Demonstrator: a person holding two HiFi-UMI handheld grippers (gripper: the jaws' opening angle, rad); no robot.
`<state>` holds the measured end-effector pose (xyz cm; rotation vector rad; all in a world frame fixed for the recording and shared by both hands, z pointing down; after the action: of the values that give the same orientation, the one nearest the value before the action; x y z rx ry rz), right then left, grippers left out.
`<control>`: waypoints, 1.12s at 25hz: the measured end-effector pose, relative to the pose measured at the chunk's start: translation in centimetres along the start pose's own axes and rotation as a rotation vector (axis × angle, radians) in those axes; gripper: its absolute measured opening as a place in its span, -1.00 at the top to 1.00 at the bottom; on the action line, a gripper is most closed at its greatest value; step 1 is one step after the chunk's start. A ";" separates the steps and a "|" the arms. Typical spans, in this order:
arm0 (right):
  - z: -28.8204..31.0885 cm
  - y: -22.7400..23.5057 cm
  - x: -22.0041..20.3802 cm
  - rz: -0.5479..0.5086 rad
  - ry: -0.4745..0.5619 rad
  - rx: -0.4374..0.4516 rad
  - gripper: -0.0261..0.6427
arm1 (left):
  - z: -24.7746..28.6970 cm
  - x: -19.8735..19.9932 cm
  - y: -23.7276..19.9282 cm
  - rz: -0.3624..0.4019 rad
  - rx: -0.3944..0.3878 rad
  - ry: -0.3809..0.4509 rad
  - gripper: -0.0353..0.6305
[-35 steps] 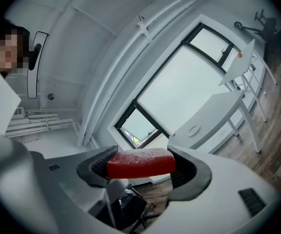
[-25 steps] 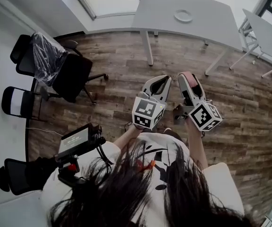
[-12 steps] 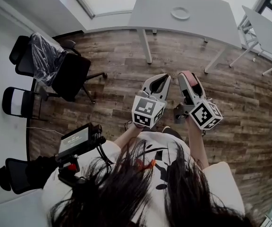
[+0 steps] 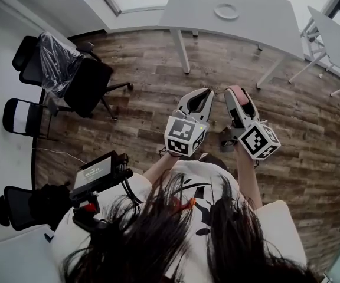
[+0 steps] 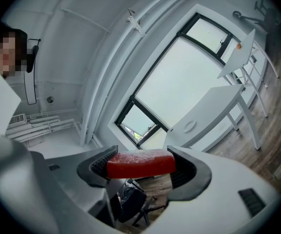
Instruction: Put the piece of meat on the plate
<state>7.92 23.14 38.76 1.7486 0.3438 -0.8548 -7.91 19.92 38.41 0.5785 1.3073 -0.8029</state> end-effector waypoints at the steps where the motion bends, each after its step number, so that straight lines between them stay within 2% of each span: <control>1: -0.1 0.3 0.0 0.004 -0.003 -0.002 -0.06 | 0.1 -0.2 0.1 0.001 0.002 -0.006 0.88; 12: 3.4 3.6 0.5 0.049 -0.017 -0.037 -0.06 | 4.2 -0.5 -2.0 -0.003 -0.006 -0.062 0.88; 17: 5.3 5.0 0.6 0.044 -0.003 -0.052 -0.06 | 6.9 -0.5 -3.7 0.000 -0.029 -0.036 0.88; 28: 19.7 10.4 4.2 0.059 0.011 -0.106 -0.06 | 20.4 3.7 -13.0 -0.023 -0.098 -0.045 0.88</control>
<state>9.86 0.59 40.53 1.6582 0.3368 -0.7711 -5.50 -4.40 39.48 0.4659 1.3060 -0.7618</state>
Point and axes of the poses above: the fingertips, and each gripper's own axes: z forward along the fingers, y to its right, x out of its top, the point moved 8 cm from there along -z, backward along the fingers, and after that the axes turned 9 degrees about x, right-handed, at the moved point
